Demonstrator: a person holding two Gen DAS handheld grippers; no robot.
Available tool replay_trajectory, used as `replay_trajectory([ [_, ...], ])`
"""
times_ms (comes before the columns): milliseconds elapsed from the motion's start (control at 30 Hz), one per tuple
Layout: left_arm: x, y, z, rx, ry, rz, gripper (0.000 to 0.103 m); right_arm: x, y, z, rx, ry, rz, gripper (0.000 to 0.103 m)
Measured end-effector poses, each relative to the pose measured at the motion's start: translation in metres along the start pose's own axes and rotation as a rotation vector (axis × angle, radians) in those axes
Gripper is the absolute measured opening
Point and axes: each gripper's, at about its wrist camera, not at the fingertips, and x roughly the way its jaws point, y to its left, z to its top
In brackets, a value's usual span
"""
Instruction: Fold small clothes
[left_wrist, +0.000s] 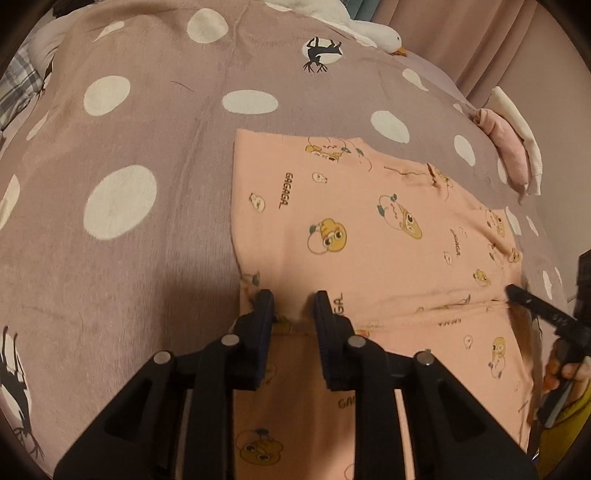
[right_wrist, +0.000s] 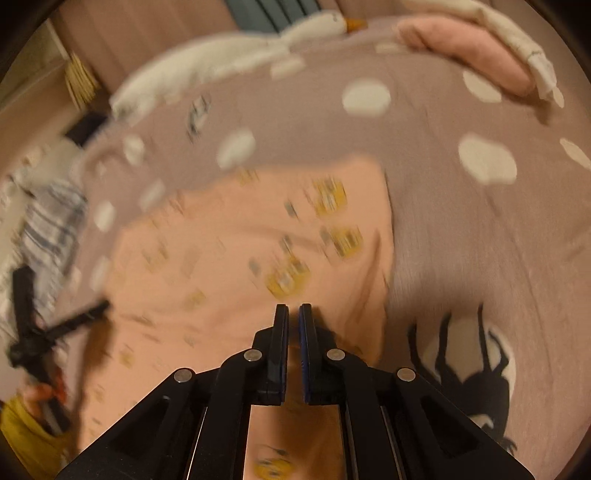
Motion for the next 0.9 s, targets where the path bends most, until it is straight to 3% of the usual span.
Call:
replay_trajectory([
  [233,-0.022,0.001,-0.019,-0.044,0.033,-0.002,0.027,-0.023,0.001,-0.014,0.033,-0.015,0.039,0.004],
  [300,-0.039,0.004,-0.033,-0.054,0.02,-0.016,0.035,-0.039,0.009,-0.029,0.008,-0.029,0.046,0.005],
  [367,-0.058,0.007,-0.05,-0.078,-0.003,-0.005,0.061,-0.051,0.01,-0.041,0.001,-0.032,0.035,0.006],
  [433,-0.072,0.013,-0.065,-0.114,-0.03,-0.016,0.07,-0.065,0.007,-0.059,0.007,-0.035,-0.011,0.007],
  [500,-0.085,0.018,-0.084,-0.153,-0.03,-0.044,0.071,-0.071,0.003,-0.072,0.031,-0.03,-0.012,0.012],
  [567,-0.09,0.019,-0.098,-0.165,0.001,-0.055,0.072,-0.08,-0.006,-0.087,0.077,-0.024,0.012,0.033],
  [633,-0.094,0.02,-0.117,-0.161,0.052,-0.05,0.072,-0.084,-0.014,-0.096,0.137,-0.023,0.042,0.044],
  [733,-0.101,0.019,-0.139,-0.174,0.081,-0.092,0.072,-0.093,-0.031,-0.117,0.242,-0.021,0.101,0.044],
  [900,-0.115,0.019,-0.162,-0.211,0.118,-0.241,0.072,-0.104,-0.036,-0.147,0.289,0.015,0.178,0.044],
])
